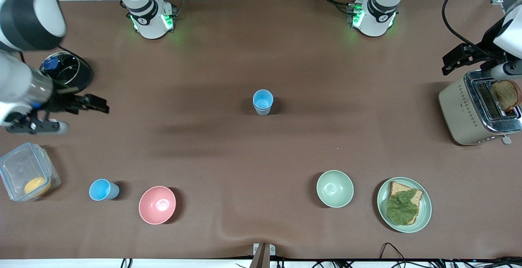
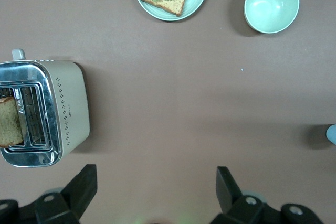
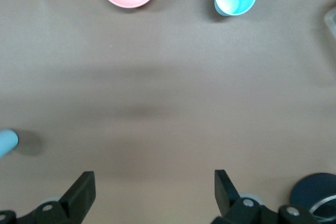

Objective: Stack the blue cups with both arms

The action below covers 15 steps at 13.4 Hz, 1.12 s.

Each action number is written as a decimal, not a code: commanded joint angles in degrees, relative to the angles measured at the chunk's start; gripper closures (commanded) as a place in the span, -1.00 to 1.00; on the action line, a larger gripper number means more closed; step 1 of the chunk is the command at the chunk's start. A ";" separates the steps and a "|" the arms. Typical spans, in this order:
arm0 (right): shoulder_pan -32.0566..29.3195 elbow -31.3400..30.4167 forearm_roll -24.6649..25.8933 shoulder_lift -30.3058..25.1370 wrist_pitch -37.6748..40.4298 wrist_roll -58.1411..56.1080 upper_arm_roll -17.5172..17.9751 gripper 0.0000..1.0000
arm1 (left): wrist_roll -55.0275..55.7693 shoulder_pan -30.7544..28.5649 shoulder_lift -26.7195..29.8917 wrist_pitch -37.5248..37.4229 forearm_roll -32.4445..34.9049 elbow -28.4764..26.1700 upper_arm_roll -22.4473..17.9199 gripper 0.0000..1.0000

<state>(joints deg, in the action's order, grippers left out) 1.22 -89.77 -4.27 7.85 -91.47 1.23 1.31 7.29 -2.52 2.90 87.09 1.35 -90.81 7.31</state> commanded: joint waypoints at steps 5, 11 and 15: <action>-1.57 -2.07 6.28 -6.27 6.65 -3.69 1.94 -1.00 | -0.53 -0.03 0.00 0.01 -0.29 0.64 -0.19 -1.00; -2.35 0.47 4.45 -6.80 6.05 -2.90 1.50 -1.00 | -0.61 -0.03 0.00 0.01 -0.82 0.64 -0.19 -1.00; -2.71 0.74 4.44 -7.41 7.36 -2.99 1.33 -1.00 | -0.53 0.06 0.00 0.01 -0.29 0.73 -0.19 -1.00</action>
<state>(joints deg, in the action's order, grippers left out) -0.19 -89.00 0.74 1.57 -85.12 -1.55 1.87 7.29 -2.52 2.90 87.09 1.35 -90.79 7.29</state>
